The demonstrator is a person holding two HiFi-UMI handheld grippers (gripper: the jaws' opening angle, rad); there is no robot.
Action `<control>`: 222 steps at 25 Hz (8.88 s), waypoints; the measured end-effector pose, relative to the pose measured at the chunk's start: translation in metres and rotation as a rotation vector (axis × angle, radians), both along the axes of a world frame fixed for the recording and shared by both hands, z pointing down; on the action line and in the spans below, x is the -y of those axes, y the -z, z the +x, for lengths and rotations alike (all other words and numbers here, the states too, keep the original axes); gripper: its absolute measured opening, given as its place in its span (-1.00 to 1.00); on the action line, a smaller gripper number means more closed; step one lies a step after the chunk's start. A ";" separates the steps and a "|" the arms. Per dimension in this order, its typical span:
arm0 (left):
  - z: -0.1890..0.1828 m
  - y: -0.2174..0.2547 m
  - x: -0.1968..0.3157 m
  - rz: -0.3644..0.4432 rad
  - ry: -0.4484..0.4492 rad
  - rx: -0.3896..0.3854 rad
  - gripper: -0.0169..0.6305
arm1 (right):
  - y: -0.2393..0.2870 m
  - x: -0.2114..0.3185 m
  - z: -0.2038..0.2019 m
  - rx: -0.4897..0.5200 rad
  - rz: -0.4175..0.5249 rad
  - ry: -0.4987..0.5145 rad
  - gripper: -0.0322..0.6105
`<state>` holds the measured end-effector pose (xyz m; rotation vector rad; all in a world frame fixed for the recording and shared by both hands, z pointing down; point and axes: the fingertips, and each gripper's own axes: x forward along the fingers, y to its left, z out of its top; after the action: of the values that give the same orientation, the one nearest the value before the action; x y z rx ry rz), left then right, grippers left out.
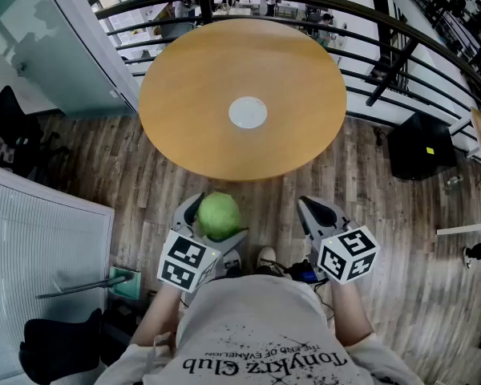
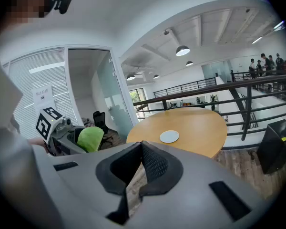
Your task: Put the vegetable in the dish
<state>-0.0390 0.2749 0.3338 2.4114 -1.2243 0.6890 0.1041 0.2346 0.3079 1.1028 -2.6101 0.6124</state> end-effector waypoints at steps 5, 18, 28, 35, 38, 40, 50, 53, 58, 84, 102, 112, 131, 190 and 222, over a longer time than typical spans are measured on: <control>-0.005 -0.002 0.004 -0.003 0.003 0.000 0.62 | 0.000 0.002 -0.006 -0.004 0.004 0.007 -0.85; -0.013 -0.003 0.006 -0.011 -0.005 -0.015 0.62 | 0.002 0.010 -0.004 0.007 0.009 -0.065 -0.85; -0.053 -0.005 -0.002 -0.008 -0.053 -0.029 0.62 | 0.005 0.008 -0.029 -0.028 0.015 -0.139 -0.85; -0.074 -0.006 0.000 -0.002 -0.088 -0.051 0.62 | 0.005 0.001 -0.047 -0.039 0.023 -0.180 -0.85; -0.076 -0.006 0.005 0.000 -0.097 -0.060 0.62 | 0.001 0.001 -0.045 -0.051 0.013 -0.194 -0.85; -0.077 -0.007 0.011 -0.001 -0.098 -0.064 0.62 | -0.001 0.006 -0.045 -0.051 0.009 -0.197 -0.85; -0.070 -0.015 0.066 -0.018 -0.086 -0.053 0.62 | -0.013 0.067 -0.043 -0.028 0.003 -0.178 -0.85; -0.067 -0.017 0.093 -0.019 -0.076 -0.053 0.62 | -0.016 0.096 -0.038 -0.024 0.001 -0.176 -0.85; -0.062 -0.020 0.140 -0.025 -0.055 -0.043 0.62 | -0.018 0.146 -0.032 -0.013 -0.001 -0.161 -0.85; -0.056 -0.021 0.270 -0.057 -0.022 -0.014 0.62 | -0.026 0.279 -0.026 0.004 -0.041 -0.126 -0.85; -0.057 -0.040 0.326 -0.082 -0.114 0.014 0.62 | -0.040 0.314 -0.034 -0.015 -0.070 -0.176 -0.85; -0.058 -0.062 0.356 -0.121 -0.110 0.020 0.62 | -0.067 0.336 -0.037 -0.036 -0.109 -0.171 -0.85; -0.036 -0.128 0.406 -0.169 -0.171 0.130 0.62 | -0.106 0.376 -0.045 -0.013 -0.170 -0.161 -0.85; -0.005 -0.280 0.467 -0.339 -0.256 0.348 0.62 | -0.185 0.387 -0.027 0.014 -0.315 -0.144 -0.85; 0.000 -0.298 0.472 -0.382 -0.284 0.351 0.62 | -0.194 0.385 -0.028 0.032 -0.329 -0.145 -0.85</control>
<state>-0.0388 -0.1971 0.6317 2.2126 -0.7713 1.3443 0.0763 -0.1508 0.5016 1.1847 -2.3533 1.0538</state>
